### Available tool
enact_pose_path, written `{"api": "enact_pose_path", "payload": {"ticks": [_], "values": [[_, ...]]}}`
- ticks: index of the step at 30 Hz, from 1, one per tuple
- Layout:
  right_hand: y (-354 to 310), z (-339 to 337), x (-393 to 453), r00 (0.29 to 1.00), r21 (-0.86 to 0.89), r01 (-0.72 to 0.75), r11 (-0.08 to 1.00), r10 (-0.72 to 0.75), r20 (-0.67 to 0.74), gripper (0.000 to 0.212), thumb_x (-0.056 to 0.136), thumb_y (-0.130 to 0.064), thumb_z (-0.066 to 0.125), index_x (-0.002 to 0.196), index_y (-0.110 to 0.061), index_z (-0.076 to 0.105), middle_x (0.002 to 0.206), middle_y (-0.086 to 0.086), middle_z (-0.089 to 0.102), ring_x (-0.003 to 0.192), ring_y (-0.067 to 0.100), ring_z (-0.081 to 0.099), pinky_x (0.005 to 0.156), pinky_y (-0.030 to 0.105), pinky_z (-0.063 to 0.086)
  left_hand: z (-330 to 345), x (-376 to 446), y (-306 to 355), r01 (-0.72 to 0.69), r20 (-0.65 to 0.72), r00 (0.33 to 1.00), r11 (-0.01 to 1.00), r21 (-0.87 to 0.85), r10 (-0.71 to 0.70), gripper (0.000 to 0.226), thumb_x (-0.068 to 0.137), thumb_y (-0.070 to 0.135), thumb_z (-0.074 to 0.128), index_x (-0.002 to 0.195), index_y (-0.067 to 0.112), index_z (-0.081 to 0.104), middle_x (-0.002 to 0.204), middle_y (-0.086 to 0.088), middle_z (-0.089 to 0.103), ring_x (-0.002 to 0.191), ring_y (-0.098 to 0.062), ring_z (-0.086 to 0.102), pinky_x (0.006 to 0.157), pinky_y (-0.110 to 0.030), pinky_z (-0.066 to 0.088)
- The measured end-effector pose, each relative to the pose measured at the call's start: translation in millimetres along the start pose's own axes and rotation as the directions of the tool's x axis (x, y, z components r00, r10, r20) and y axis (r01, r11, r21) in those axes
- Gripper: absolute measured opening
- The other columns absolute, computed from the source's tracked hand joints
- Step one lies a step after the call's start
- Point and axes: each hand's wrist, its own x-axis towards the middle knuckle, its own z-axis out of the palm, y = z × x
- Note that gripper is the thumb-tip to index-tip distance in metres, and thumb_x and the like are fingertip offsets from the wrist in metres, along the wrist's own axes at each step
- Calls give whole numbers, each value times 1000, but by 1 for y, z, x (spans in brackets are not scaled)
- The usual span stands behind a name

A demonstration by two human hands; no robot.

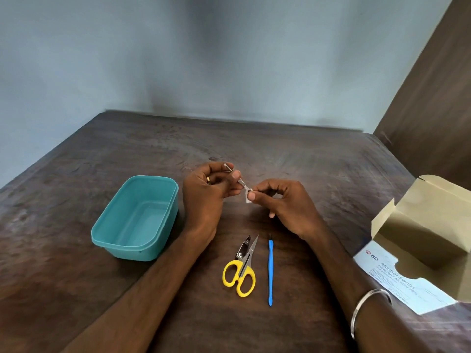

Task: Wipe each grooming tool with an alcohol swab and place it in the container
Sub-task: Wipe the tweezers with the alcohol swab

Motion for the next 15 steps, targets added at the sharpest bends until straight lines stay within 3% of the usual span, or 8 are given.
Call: {"api": "enact_pose_path", "payload": {"ticks": [4, 10, 15], "values": [[1, 0, 0, 1000, -14, 10, 1000, -10, -1, 6, 86, -25, 75, 91, -24, 79, 81, -8, 72, 73, 12, 66, 50, 19, 51, 1, -1, 1, -3, -27, 1000, 1000, -25, 2, 18, 80, 8, 77, 96, 8, 68, 82, -8, 75, 72, -23, 75, 63, -31, 62], [1, 4, 1, 995, -118, 99, 988, -97, 25, 14, 90, -26, 70, 89, -40, 71, 78, -25, 68, 83, 0, 64, 63, 11, 48, 2, -4, 1, -1, -57, 998, 1000, -19, 0, 20, 78, 11, 80, 91, 7, 66, 79, -15, 73, 68, -25, 74, 60, -31, 61], [-1, 6, 0, 990, -172, 141, 975, -143, 6, 11, 91, -25, 69, 94, -35, 72, 82, -24, 66, 84, -7, 61, 69, 7, 45, 2, -3, 1, -16, -70, 997, 1000, 17, 17, 23, 77, 13, 81, 93, 4, 66, 79, -14, 74, 67, -25, 74, 59, -30, 61]]}}
